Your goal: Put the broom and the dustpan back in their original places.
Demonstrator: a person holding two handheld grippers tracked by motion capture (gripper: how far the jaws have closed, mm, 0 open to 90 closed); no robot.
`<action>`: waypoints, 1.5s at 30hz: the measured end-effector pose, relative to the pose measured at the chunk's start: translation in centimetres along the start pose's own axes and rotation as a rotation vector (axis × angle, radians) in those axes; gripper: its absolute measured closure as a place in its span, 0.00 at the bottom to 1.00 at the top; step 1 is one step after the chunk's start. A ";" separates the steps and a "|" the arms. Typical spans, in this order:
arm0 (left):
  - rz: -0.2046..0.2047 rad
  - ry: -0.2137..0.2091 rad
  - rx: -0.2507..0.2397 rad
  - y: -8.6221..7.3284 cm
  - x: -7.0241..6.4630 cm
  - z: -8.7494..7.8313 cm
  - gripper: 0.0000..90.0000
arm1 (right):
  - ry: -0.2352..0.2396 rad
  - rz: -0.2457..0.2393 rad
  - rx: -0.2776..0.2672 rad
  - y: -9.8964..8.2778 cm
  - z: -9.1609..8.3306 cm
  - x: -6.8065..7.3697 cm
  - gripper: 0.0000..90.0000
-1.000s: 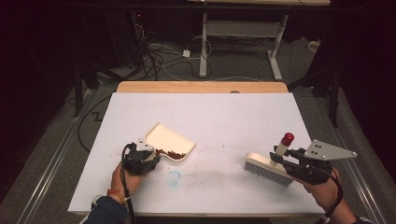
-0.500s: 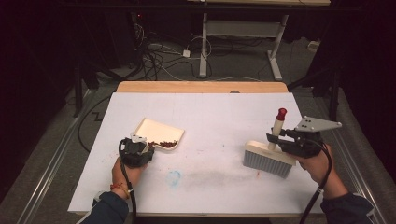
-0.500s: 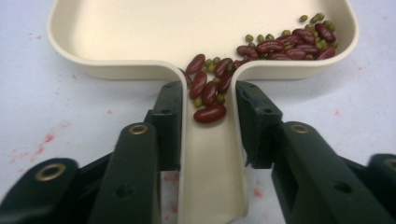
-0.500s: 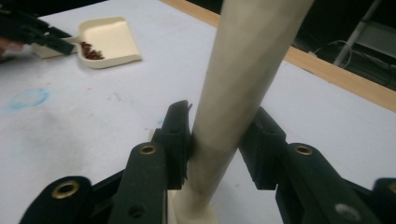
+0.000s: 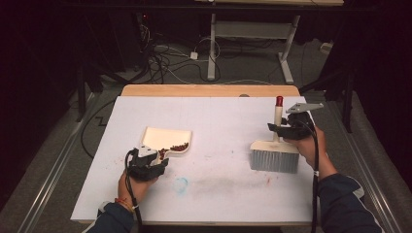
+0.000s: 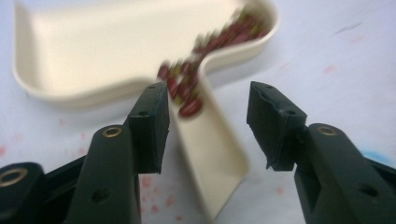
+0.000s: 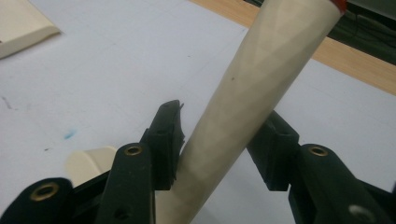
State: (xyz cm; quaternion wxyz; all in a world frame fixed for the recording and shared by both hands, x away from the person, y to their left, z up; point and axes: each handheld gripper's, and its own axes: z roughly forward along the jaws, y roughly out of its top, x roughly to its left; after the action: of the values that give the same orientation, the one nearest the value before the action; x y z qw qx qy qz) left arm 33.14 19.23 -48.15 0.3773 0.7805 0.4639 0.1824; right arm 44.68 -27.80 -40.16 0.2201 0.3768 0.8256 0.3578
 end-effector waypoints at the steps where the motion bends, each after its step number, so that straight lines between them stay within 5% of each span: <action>1: 0.036 -0.003 -0.021 0.0 -0.2 -0.5 0.48 | 0.002 -0.003 0.004 0.1 0.3 -0.1 0.64; 4: 0.115 -0.012 -0.055 -0.2 -0.9 -1.5 0.48 | -0.018 0.001 0.024 0.4 1.3 -0.1 0.63; 6: 0.139 0.026 -0.058 -0.7 -1.2 -1.8 0.32 | -0.043 0.004 0.034 0.5 2.0 0.0 0.63; 11: 0.190 -0.005 -0.073 -1.8 -1.2 -2.7 0.29 | -0.082 0.027 0.043 0.4 3.4 0.3 0.63; 17: 0.187 0.005 -0.094 -2.4 -0.5 -3.4 0.24 | -0.150 0.103 0.033 -0.1 4.7 0.2 0.55; 20: 0.185 0.008 -0.083 -2.8 -0.3 -3.5 0.24 | -0.176 0.104 0.017 -0.4 5.2 0.4 0.55; 29: 0.203 0.014 -0.066 -3.1 -0.3 -3.8 0.24 | -0.163 0.132 -0.028 -0.7 5.3 0.8 0.53; 45: 0.239 0.005 -0.037 -3.0 -0.8 -3.1 0.24 | -0.153 0.097 -0.168 -0.1 3.1 1.9 0.47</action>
State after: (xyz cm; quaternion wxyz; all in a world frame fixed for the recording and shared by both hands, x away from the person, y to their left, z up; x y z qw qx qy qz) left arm 29.06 20.70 -48.39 0.3661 0.8227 0.3649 0.2365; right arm 45.42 -24.99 -42.45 0.2957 0.4228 0.7542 0.4061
